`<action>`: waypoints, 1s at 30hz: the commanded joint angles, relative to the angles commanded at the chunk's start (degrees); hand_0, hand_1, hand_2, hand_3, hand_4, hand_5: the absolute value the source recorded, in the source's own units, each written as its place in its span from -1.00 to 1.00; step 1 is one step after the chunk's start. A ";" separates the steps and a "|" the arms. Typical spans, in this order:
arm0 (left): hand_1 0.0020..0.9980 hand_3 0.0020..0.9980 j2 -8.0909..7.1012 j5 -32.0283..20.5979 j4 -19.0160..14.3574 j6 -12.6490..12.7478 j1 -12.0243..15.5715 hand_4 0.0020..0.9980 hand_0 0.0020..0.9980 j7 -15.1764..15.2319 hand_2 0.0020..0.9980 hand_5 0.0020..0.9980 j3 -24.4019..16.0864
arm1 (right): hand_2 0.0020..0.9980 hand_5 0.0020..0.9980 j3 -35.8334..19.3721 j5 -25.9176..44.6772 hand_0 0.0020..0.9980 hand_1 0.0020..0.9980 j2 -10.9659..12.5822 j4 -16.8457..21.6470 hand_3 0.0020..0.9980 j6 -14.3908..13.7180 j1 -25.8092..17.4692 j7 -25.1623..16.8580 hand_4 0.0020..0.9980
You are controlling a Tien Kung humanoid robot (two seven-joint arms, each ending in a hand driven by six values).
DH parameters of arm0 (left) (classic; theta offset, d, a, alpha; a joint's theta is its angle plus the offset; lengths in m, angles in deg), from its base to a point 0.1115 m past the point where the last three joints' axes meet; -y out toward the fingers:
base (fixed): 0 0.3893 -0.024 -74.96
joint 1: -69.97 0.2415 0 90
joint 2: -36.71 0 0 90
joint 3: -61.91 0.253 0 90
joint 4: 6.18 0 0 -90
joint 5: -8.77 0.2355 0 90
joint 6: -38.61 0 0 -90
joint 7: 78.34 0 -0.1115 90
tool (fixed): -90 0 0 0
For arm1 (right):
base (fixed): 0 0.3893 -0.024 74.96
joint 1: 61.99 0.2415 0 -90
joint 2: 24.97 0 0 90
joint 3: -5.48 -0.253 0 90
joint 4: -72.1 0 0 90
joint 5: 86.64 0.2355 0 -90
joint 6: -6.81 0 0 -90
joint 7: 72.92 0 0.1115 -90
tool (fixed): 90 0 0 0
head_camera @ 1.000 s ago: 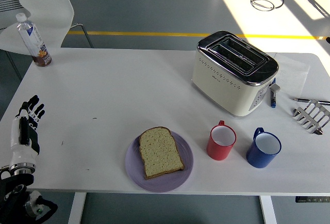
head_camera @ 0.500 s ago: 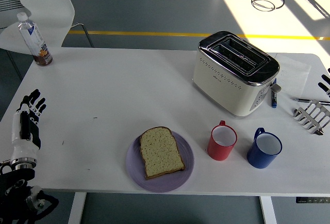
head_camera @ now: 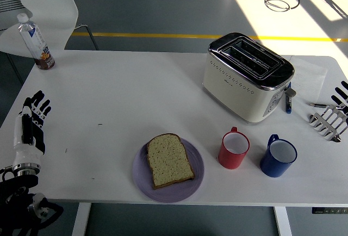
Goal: Push plate across desktop,pick up the break from the machine,place the break in the plate
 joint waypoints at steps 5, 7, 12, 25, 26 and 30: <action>0.71 0.62 0.00 -1.35 -0.19 -0.18 0.16 0.03 0.69 -0.02 0.81 1.00 0.07 | 0.56 0.12 -0.25 -0.15 0.62 0.56 -0.18 -1.02 0.50 0.19 -0.03 -0.21 0.03; 0.71 0.62 0.00 -1.84 -0.35 -0.34 0.29 0.03 0.69 -0.05 0.81 1.00 0.17 | 0.56 0.12 -0.30 -0.15 0.62 0.56 -0.20 -1.34 0.50 0.29 -0.16 -0.25 0.03; 0.70 0.62 0.00 -3.92 -0.95 -1.52 0.81 0.03 0.69 -0.69 0.80 1.00 0.59 | 0.56 0.12 -0.34 -0.33 0.61 0.56 -0.42 -1.92 0.50 0.65 -0.52 -0.05 0.03; 0.67 0.61 0.00 -20.57 -2.42 -6.38 1.77 0.03 0.67 -2.86 0.78 1.00 1.18 | 0.55 0.12 -0.16 -0.14 0.61 0.55 -0.48 -2.53 0.49 0.16 -0.91 -0.17 0.02; 0.67 0.61 0.00 -21.77 -2.47 -6.62 1.83 0.03 0.67 -2.98 0.78 1.00 1.20 | 0.55 0.12 -0.15 -0.07 0.61 0.55 -0.50 -2.62 0.49 0.11 -0.89 -0.18 0.02; 0.64 0.60 0.00 -23.03 -2.59 -6.84 1.98 0.03 0.65 -3.05 0.75 1.00 1.21 | 0.55 0.12 -0.13 0.08 0.60 0.54 -0.57 -2.87 0.49 0.07 -0.79 -0.14 0.02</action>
